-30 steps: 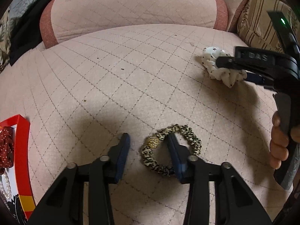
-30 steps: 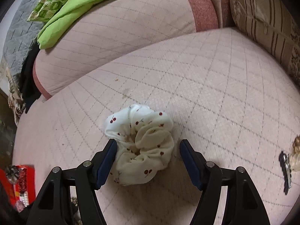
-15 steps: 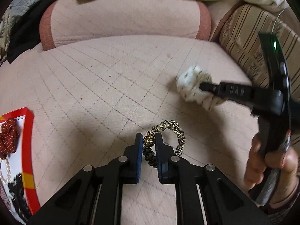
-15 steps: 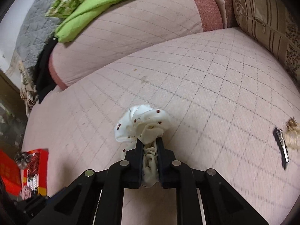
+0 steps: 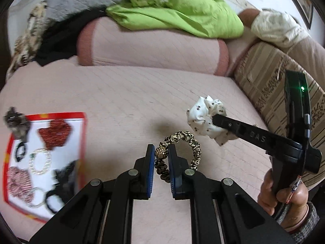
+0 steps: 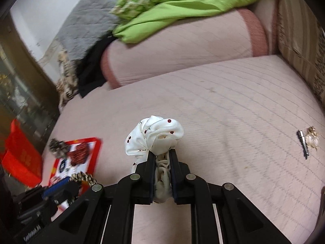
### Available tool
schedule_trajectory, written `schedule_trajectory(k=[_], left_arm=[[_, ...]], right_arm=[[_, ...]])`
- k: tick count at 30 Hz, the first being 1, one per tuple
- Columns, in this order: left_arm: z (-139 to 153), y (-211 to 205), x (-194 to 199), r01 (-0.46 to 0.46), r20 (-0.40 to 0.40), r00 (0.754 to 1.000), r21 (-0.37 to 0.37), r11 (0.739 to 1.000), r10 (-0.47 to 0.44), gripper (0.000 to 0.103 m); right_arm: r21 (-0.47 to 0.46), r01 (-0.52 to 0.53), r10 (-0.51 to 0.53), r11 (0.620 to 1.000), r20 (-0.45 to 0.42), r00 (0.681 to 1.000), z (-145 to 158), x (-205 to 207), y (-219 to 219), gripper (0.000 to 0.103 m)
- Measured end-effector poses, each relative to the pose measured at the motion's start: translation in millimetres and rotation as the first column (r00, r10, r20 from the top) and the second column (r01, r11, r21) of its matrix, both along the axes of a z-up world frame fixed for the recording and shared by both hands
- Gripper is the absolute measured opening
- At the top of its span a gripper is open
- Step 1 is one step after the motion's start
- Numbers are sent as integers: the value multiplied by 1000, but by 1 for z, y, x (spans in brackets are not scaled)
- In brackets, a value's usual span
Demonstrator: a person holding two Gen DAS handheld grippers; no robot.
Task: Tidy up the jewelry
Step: 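Grasp leopard bead bracelet with left tool while right tool grasps white polka-dot scrunchie, then carry both items over the tray and open both tools to release them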
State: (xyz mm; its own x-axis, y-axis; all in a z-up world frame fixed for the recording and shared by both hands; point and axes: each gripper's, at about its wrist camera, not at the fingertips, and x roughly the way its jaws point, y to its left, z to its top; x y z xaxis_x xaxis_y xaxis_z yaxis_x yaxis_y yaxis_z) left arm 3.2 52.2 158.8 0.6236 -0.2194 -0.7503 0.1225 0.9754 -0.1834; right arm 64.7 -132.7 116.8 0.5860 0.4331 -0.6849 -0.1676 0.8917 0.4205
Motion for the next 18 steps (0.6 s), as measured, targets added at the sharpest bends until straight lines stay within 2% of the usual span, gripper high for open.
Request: schedule_trajectory(k=[5, 9, 15, 18], left_arm=[[11, 67, -18, -121, 22, 993, 34, 992, 120, 13], [10, 134, -19, -238, 3, 971, 19, 971, 238, 13], [-2, 204, -5, -353, -19, 936, -4, 936, 352, 13], [-13, 225, 12, -385, -33, 923, -12, 923, 384, 13]], right_arm=[[-1, -97, 96, 995, 29, 995, 19, -18, 51, 14], [-11, -180, 180, 984, 39, 983, 28, -28, 98, 14], [-15, -277, 277, 961, 18, 961, 25, -31, 162, 14], [-22, -319, 319, 948, 6, 948, 21, -26, 195, 14]])
